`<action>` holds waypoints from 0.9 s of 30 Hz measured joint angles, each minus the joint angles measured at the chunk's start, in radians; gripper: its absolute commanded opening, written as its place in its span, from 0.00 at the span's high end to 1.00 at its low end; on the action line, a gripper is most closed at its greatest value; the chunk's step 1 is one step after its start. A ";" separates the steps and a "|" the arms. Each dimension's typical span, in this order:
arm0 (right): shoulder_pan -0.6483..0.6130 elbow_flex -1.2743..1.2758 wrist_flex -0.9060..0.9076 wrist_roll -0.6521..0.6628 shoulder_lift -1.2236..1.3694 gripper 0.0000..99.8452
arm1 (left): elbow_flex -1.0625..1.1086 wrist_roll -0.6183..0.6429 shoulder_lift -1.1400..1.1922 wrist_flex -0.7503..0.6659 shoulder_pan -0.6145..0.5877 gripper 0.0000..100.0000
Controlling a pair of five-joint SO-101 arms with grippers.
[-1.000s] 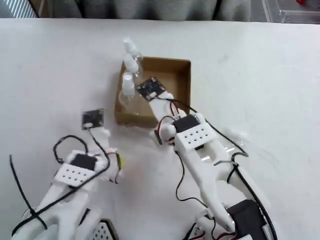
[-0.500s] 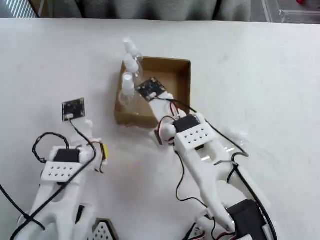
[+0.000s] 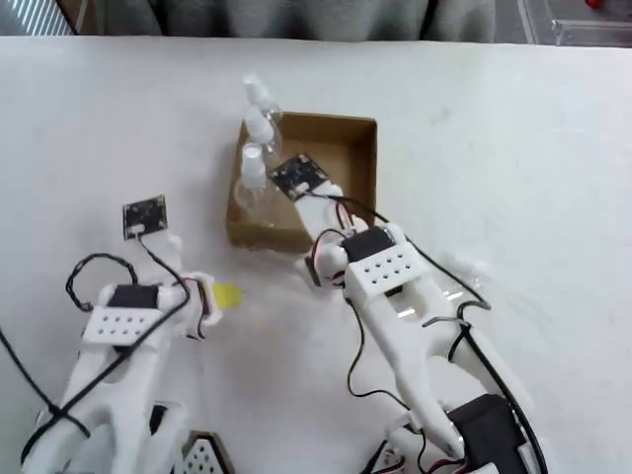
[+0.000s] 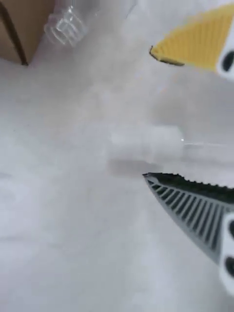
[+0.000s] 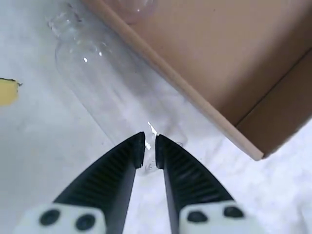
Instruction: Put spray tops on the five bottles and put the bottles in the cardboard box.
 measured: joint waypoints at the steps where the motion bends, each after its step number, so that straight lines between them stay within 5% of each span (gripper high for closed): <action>1: 0.000 0.000 0.000 0.000 0.000 0.98 | -0.028 0.000 0.043 0.018 0.000 0.66; 5: 0.000 0.000 0.000 0.000 0.000 0.98 | -0.126 0.000 0.216 0.083 0.000 0.67; 10: 0.000 0.000 0.000 0.000 0.000 0.98 | -0.160 0.000 0.308 0.094 0.000 0.86; 23: 0.000 0.000 0.000 0.000 0.000 0.98 | -0.161 -0.064 0.311 0.091 0.000 0.95; 27: 0.006 0.000 0.000 0.000 0.000 0.98 | -0.172 -0.175 0.311 0.091 -0.005 0.95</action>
